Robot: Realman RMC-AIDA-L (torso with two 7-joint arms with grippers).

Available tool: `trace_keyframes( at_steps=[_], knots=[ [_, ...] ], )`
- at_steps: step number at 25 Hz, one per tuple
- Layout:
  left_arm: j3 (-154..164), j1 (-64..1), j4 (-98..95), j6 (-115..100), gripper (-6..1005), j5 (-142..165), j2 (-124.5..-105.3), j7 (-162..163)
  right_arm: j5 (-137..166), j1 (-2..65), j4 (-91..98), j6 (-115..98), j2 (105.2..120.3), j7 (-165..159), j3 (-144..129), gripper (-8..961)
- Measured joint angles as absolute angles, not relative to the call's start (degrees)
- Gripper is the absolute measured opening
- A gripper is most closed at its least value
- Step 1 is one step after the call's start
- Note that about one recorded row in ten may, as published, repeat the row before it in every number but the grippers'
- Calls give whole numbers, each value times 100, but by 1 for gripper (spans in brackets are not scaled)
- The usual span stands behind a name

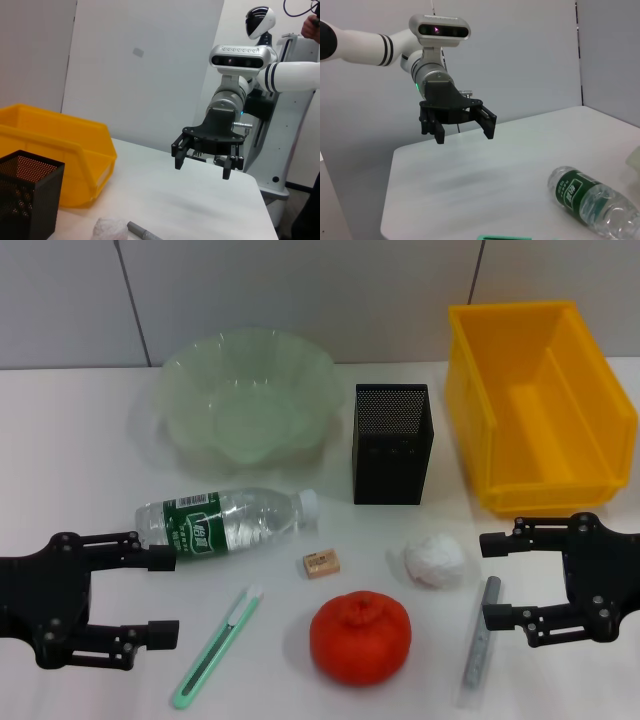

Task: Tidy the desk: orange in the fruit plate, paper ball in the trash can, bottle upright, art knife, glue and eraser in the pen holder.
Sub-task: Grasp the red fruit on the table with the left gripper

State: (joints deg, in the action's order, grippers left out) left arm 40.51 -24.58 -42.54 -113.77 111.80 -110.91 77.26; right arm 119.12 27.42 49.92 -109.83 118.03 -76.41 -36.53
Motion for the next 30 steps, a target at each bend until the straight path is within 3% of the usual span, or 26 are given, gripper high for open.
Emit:
trace_keyframes(
  at_steps=[9, 15, 17, 19, 22, 30],
  knots=[
    [4042, -2473, -4254, -11329, 810, 11179, -11095, 7720, 11913, 2742, 4992, -10986, 11798, -7704, -3576, 771],
    [4043, -2488, -4254, -11285, 808, 11174, -11209, 7714, 11913, 2737, 5026, -11007, 11766, -7779, -3536, 773],
    [4126, -2515, -4279, -11082, 808, 11195, -11408, 7662, 11922, 2719, 5089, -11031, 11712, -7862, -3464, 773],
    [4126, -2515, -4279, -11082, 807, 11195, -11408, 7662, 11926, 2715, 5130, -11041, 11699, -7895, -3394, 773],
    [4612, -2621, -4274, -10449, 806, 11458, -11828, 7520, 11945, 2734, 5257, -11126, 11626, -8017, -3102, 772],
    [5258, -2871, -3589, -9693, 804, 11040, -11882, 7203, 12229, 2932, 5466, -11252, 11540, -8403, -3138, 772]
  ],
)
